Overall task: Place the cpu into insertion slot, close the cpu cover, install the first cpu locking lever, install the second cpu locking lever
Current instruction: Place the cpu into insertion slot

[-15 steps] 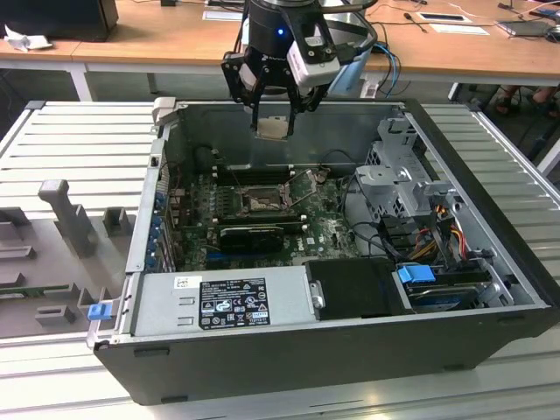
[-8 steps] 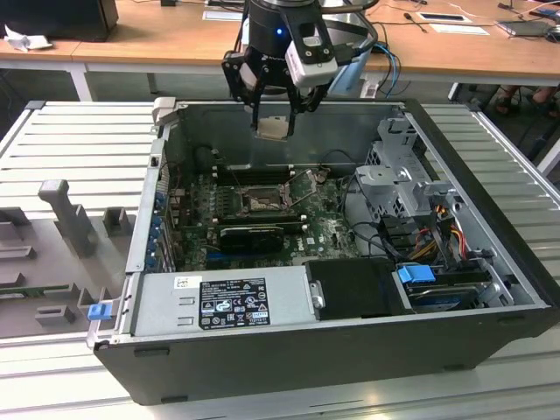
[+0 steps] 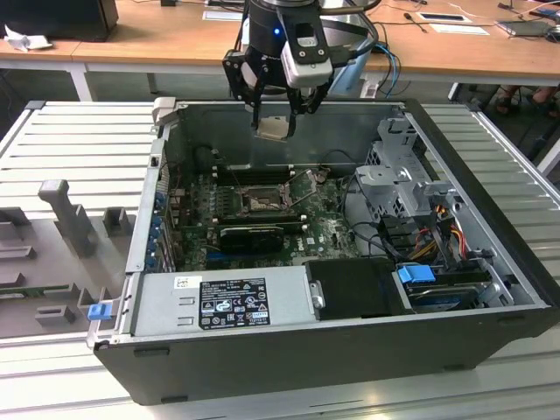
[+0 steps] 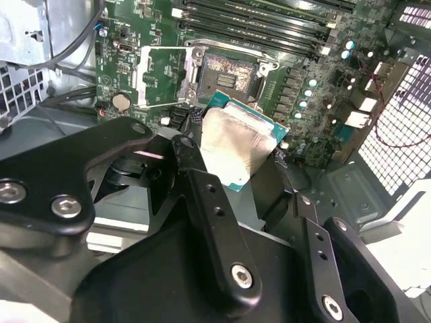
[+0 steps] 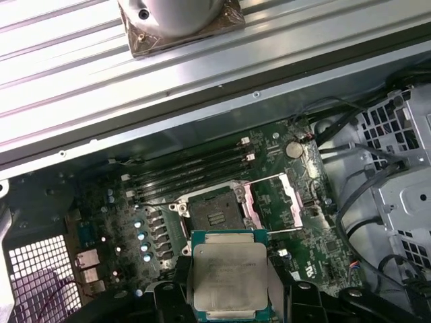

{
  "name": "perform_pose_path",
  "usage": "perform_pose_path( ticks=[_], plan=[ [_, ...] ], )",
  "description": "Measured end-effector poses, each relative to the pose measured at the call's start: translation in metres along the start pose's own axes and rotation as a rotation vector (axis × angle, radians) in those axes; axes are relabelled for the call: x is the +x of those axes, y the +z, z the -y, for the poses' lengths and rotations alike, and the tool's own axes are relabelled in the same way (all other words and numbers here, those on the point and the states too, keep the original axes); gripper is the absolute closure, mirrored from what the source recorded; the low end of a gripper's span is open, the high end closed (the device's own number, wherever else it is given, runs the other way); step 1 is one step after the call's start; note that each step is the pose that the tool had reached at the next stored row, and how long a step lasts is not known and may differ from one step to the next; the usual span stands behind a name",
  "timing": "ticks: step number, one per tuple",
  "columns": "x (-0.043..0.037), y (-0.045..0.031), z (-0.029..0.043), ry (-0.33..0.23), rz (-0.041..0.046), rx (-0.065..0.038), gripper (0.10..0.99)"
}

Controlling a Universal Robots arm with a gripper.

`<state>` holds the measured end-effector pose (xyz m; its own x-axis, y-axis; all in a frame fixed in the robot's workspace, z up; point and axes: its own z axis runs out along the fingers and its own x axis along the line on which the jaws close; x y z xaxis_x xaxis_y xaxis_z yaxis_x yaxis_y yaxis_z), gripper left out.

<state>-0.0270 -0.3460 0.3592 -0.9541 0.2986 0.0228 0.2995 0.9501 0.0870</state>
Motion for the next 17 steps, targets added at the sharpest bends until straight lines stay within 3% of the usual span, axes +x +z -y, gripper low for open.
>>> perform_pose_path(
  ticks=[17],
  plan=[
    [0.0, 0.0004, 0.0, 0.064, 0.0057, -0.002, 0.553]
  ],
)
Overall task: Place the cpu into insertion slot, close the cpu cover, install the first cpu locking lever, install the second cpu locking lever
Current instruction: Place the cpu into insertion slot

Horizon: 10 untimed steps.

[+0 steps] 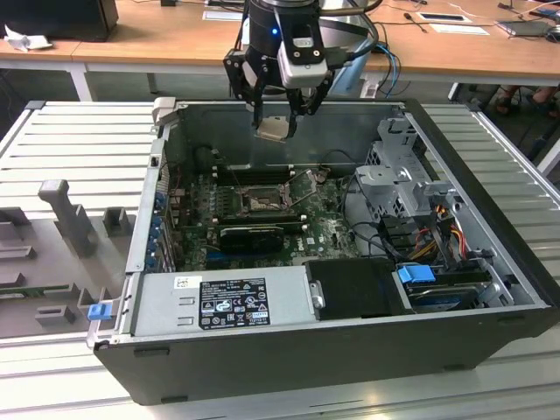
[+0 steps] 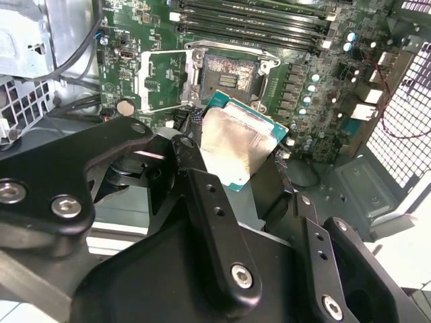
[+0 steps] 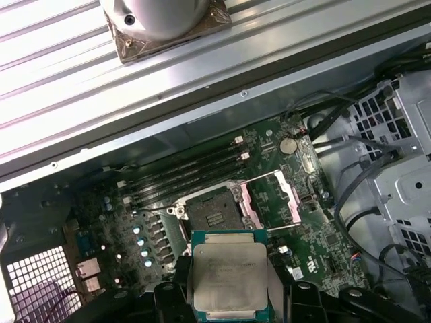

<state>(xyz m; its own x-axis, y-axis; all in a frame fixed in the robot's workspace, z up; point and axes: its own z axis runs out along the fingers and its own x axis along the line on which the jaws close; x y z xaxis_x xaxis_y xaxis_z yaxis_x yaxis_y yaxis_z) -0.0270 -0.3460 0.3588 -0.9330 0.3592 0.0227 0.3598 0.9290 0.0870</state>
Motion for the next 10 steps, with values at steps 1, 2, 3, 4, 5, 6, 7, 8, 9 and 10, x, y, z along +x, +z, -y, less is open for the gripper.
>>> perform_pose_path(
  ticks=[1, 2, 3, 4, 5, 6, 7, 8, 9, 10],
  plan=[
    [0.0, 0.0, 0.0, 0.008, 0.0007, 0.0, 0.553],
    [0.0, 0.0, 0.0, 0.02, 0.0017, 0.0, 0.553],
    [0.0, 0.0002, 0.0, 0.038, 0.0032, -0.001, 0.553],
    [0.0, 0.0003, 0.0, 0.045, 0.0039, -0.001, 0.553],
    [0.0, 0.0004, 0.0, 0.056, 0.0048, -0.001, 0.553],
    [0.0, 0.0008, 0.0, 0.075, 0.0066, -0.002, 0.553],
    [0.0, 0.0012, 0.0001, 0.091, 0.0079, -0.002, 0.553],
    [0.0, 0.0014, 0.0001, 0.102, 0.0089, -0.002, 0.553],
    [0.0, 0.0019, 0.0002, 0.121, 0.0106, -0.003, 0.553],
    [0.0001, 0.002, 0.0002, 0.131, 0.0114, -0.003, 0.553]
  ],
)
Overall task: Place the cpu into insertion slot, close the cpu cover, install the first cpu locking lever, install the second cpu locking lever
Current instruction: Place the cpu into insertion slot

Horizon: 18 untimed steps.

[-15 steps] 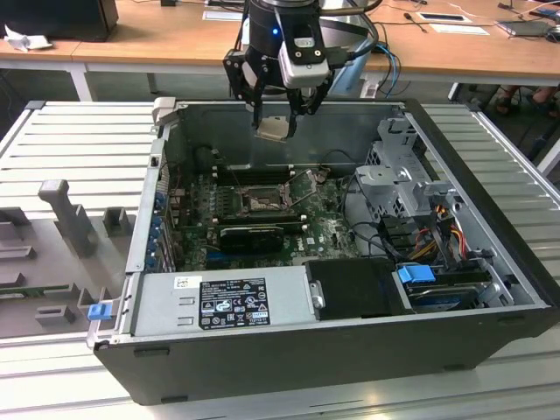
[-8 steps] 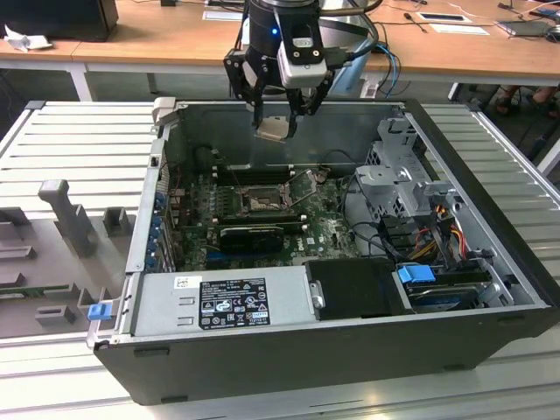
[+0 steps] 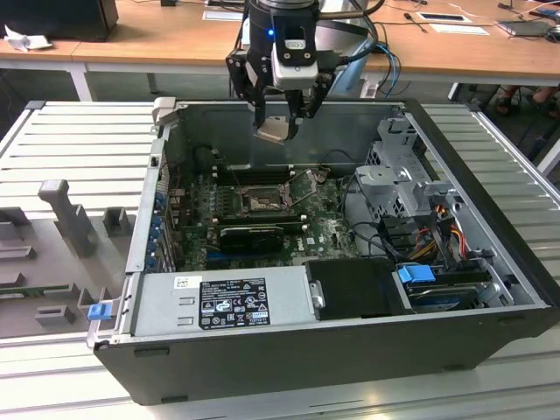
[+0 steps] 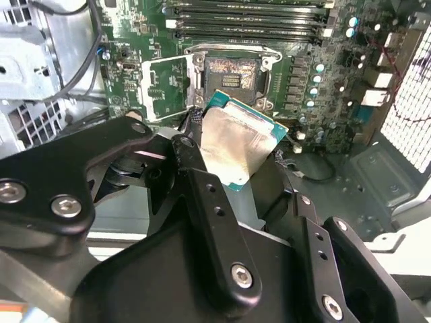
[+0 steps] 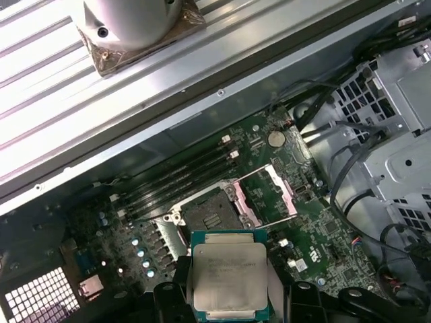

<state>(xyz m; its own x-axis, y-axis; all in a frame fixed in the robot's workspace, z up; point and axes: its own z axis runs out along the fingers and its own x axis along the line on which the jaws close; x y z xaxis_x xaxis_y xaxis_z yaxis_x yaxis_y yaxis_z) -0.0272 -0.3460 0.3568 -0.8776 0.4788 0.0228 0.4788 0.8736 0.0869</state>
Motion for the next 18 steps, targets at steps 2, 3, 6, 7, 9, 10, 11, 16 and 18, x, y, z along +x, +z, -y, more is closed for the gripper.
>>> perform_pose_path(
  ticks=[2, 3, 6, 7, 9, 10, 11, 16, 18],
  plan=[
    [0.0, 0.0006, 0.0, 0.025, 0.0022, -0.001, 0.553],
    [0.0001, 0.001, 0.0001, 0.043, 0.0038, -0.001, 0.553],
    [0.0001, 0.0021, 0.0002, 0.079, 0.0068, -0.002, 0.553],
    [0.0001, 0.0026, 0.0003, 0.081, 0.007, -0.002, 0.553],
    [0.0, 0.0047, 0.0005, 0.081, 0.0068, -0.002, 0.553],
    [0.0001, 0.0054, 0.0006, 0.082, 0.0065, -0.002, 0.553],
    [0.0002, 0.006, 0.0007, 0.082, 0.0057, -0.001, 0.553],
    [0.0002, 0.0074, 0.0008, 0.111, 0.008, -0.002, 0.553],
    [0.0002, 0.0081, 0.0009, 0.129, 0.0096, -0.002, 0.553]
  ],
)
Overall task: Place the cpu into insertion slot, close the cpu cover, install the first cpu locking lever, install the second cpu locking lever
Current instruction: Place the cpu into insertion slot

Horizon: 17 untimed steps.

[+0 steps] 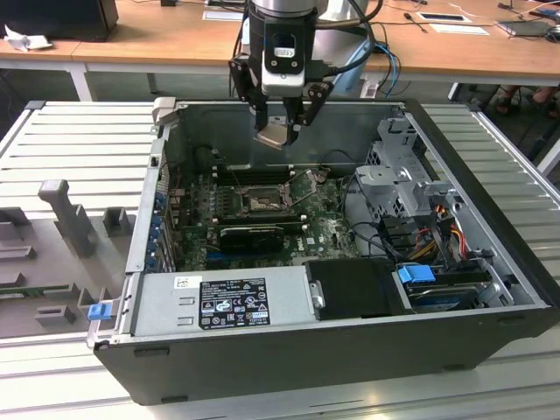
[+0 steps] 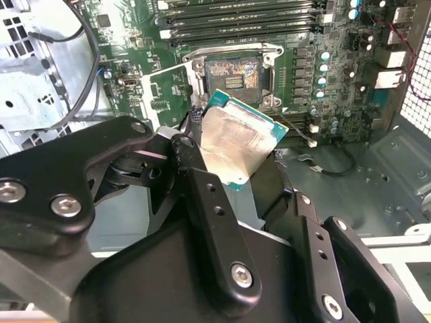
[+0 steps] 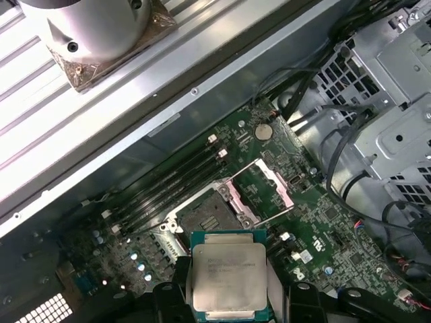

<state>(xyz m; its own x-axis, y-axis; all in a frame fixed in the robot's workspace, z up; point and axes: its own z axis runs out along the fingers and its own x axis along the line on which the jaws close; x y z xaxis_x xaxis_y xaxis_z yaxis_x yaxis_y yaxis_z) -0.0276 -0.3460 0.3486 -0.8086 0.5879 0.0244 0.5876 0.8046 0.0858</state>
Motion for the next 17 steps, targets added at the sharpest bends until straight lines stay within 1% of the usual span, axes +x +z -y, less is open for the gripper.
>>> perform_pose_path(
  ticks=[5, 9, 17],
  plan=[
    [0.0, 0.0007, 0.0001, 0.031, 0.0027, -0.001, 0.553],
    [0.0, 0.0013, 0.0001, 0.076, 0.0066, -0.002, 0.553],
    [-0.0001, 0.0025, 0.0002, 0.121, 0.0105, -0.003, 0.553]
  ],
)
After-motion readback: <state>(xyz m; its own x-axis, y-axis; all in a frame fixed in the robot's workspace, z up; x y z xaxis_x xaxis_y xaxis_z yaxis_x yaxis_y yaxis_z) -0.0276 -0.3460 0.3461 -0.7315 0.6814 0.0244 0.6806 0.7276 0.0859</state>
